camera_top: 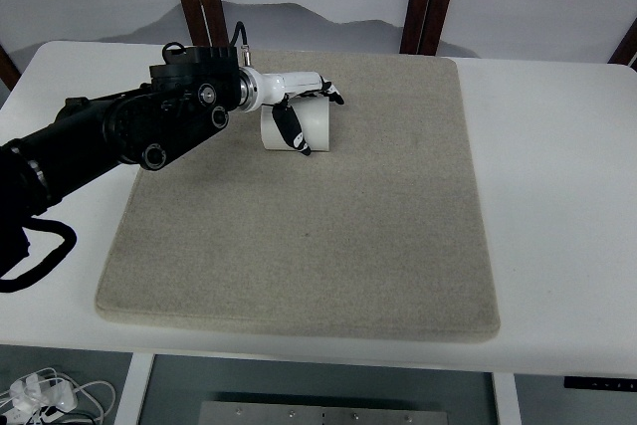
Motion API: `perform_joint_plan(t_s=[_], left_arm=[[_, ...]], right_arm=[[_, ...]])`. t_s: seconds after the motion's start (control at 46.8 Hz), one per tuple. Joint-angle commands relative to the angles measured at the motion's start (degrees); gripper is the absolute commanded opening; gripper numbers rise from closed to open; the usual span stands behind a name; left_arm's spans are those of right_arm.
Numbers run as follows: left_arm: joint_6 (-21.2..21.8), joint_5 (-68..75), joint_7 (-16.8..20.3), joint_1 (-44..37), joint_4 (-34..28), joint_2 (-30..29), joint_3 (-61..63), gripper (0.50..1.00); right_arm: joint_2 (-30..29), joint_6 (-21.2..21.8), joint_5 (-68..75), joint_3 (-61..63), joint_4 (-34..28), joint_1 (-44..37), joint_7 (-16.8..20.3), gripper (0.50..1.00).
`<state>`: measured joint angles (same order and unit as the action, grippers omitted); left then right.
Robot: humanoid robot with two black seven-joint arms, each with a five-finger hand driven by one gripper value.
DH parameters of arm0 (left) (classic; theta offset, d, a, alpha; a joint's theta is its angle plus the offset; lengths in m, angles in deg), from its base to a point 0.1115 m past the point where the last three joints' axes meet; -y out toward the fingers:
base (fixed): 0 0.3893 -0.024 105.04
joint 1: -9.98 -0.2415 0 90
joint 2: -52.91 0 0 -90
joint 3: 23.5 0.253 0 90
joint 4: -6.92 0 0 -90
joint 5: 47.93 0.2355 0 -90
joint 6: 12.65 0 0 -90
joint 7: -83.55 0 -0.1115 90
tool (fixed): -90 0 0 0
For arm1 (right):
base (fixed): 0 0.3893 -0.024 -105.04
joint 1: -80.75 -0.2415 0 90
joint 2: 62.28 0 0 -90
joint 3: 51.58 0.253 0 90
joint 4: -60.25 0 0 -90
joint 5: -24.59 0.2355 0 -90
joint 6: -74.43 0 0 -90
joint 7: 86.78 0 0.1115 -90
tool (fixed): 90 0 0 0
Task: Flip white cup upright
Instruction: 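Lower the left hand onto the white cup and close its fingers around it, then lift the white cup with the left hand and rotate it open end up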
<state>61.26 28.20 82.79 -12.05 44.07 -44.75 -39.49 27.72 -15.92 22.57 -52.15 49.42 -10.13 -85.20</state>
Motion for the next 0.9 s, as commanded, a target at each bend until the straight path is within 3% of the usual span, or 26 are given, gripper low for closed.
perform_joint_plan(t_s=[0.0,0.043,0.192,0.491,0.876], left_arm=[[0.27,0.34,-0.03,-0.02,-0.15,-0.07,0.43,0.754],[0.53,0.34,-0.03,-0.02,-0.15,-0.07,0.43,0.682],[0.8,0.07,0.05,0.06,-0.23,-0.16,0.34,0.559],[1.24,-3.87,0.93,0.24,-0.06,-0.95,-2.99,0.546],[0.54,-25.31,2.78,-0.37,0.03,-2.18,-5.98,0.546]], right_arm=[[0.0,0.0,0.0,-0.04,-0.06,0.0,0.0,0.952],[0.0,0.0,0.0,0.04,0.02,0.0,0.0,0.952],[0.0,0.0,0.0,0.04,0.02,0.0,0.0,0.952],[0.0,0.0,0.0,-0.04,0.02,0.0,0.0,0.952],[0.0,0.0,0.0,0.04,0.02,0.0,0.0,0.952]])
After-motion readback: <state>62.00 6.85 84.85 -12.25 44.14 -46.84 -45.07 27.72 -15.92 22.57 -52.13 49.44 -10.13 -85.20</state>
